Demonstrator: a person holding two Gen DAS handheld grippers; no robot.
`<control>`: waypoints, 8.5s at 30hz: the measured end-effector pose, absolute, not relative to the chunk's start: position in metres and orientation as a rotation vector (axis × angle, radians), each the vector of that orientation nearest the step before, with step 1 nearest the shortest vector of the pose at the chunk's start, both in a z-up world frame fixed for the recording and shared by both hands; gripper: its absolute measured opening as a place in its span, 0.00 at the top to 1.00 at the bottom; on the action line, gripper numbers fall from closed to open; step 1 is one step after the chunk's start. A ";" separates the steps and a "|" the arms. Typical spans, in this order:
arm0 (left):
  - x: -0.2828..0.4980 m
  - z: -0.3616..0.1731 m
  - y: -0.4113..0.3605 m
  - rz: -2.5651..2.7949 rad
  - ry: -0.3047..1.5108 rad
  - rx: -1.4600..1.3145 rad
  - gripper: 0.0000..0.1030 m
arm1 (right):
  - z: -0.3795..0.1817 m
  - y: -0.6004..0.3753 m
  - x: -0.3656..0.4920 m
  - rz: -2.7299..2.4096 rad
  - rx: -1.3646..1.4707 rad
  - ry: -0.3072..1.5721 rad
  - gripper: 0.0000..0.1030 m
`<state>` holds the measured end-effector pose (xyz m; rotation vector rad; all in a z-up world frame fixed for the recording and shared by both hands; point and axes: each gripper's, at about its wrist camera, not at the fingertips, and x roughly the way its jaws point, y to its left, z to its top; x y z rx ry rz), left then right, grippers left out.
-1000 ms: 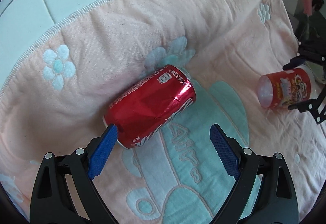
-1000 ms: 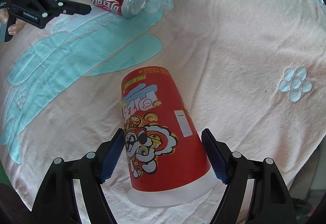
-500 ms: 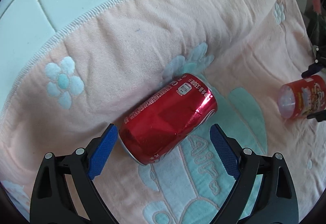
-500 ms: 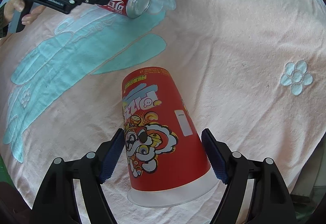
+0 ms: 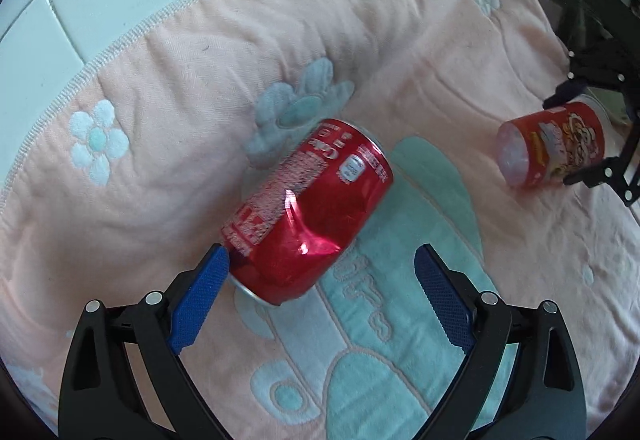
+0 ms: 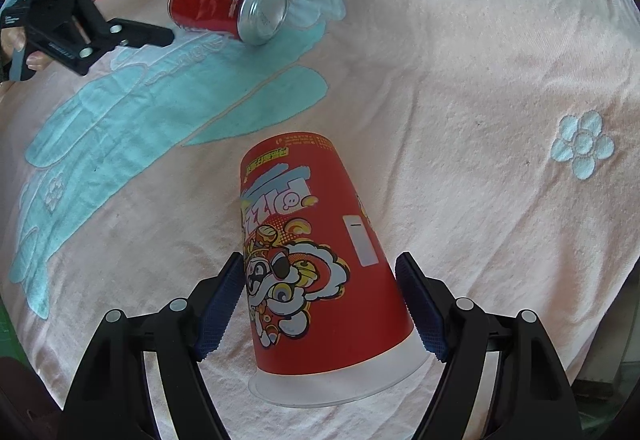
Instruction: Collect trash
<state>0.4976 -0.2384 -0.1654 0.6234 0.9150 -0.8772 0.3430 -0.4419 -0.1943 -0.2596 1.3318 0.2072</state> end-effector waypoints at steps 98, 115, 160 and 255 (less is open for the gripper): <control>0.038 -0.037 0.120 -0.289 0.816 0.054 0.41 | -0.113 -0.098 0.024 0.407 0.180 1.107 0.22; 0.033 -0.104 0.068 -0.406 1.002 0.089 0.39 | -0.109 -0.140 -0.022 0.258 0.115 1.059 0.18; 0.018 -0.006 0.060 -0.269 0.751 0.096 0.05 | -0.056 -0.168 -0.034 0.039 0.120 0.885 0.12; 0.029 0.014 0.043 -0.183 0.692 0.065 0.05 | -0.026 -0.178 -0.033 -0.083 0.076 0.749 0.11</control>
